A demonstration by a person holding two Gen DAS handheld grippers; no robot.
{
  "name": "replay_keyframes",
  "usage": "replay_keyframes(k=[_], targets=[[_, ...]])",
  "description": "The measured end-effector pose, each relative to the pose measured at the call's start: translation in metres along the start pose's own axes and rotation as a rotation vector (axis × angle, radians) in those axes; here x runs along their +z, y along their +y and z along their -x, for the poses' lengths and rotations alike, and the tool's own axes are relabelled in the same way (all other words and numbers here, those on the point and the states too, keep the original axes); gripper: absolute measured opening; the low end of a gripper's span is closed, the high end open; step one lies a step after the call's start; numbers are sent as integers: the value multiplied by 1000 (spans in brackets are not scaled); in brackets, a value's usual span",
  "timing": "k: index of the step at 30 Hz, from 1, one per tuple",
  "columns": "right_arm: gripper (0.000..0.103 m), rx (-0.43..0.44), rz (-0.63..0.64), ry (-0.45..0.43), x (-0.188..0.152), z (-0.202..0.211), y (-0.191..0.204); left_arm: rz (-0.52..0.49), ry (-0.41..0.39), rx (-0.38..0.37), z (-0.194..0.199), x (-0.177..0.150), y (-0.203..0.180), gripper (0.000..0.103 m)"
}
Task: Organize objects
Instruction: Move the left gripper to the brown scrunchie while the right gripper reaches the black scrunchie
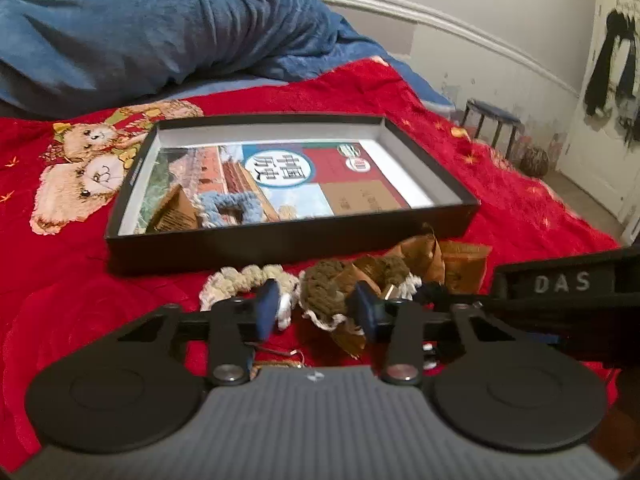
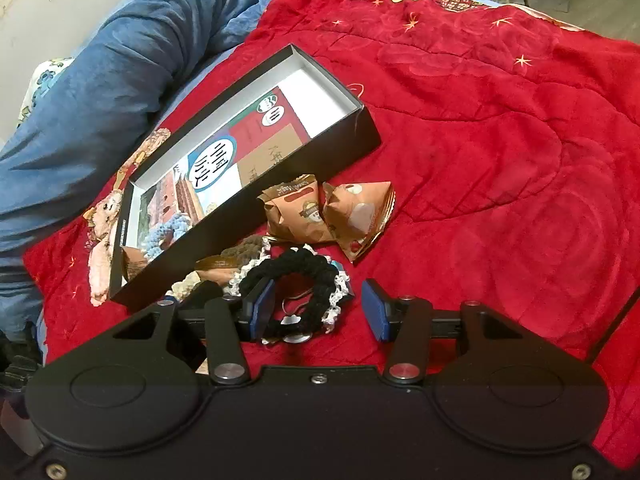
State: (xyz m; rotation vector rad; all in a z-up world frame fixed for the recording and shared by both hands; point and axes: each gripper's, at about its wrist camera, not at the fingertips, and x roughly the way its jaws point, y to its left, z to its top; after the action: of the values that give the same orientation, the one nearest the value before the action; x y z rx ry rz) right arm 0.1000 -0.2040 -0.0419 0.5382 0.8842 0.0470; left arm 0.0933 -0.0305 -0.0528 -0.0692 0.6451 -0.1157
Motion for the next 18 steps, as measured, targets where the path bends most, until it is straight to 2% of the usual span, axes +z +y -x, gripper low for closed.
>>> replay_keyframes(k=[1, 2, 6, 8, 9, 11, 13, 14, 18], targets=[[48, -2, 1, 0, -2, -1, 0, -3, 9, -6, -1, -2, -1, 35], [47, -5, -2, -7, -4, -2, 1, -2, 14, -18, -2, -2, -2, 26], [33, -23, -19, -57, -10, -2, 2, -27, 6, -27, -6, -4, -9, 24], [25, -50, -23, -73, -11, -5, 3, -9, 21, -46, -9, -6, -9, 28], [23, -59, -30, -79, -11, -6, 3, 2, 23, -45, -9, -7, -8, 43], [22, -57, -51, -86, -12, -7, 2, 16, 32, -43, -10, -9, -7, 46], [22, -49, -59, -88, -12, -8, 2, 13, 33, -39, -10, -11, -9, 39], [23, -48, -56, -90, -12, -7, 2, 8, 35, -38, -11, -11, -10, 28], [17, -25, -62, -118, -10, 0, 2, 36, 41, -47, -10, -11, -9, 14]])
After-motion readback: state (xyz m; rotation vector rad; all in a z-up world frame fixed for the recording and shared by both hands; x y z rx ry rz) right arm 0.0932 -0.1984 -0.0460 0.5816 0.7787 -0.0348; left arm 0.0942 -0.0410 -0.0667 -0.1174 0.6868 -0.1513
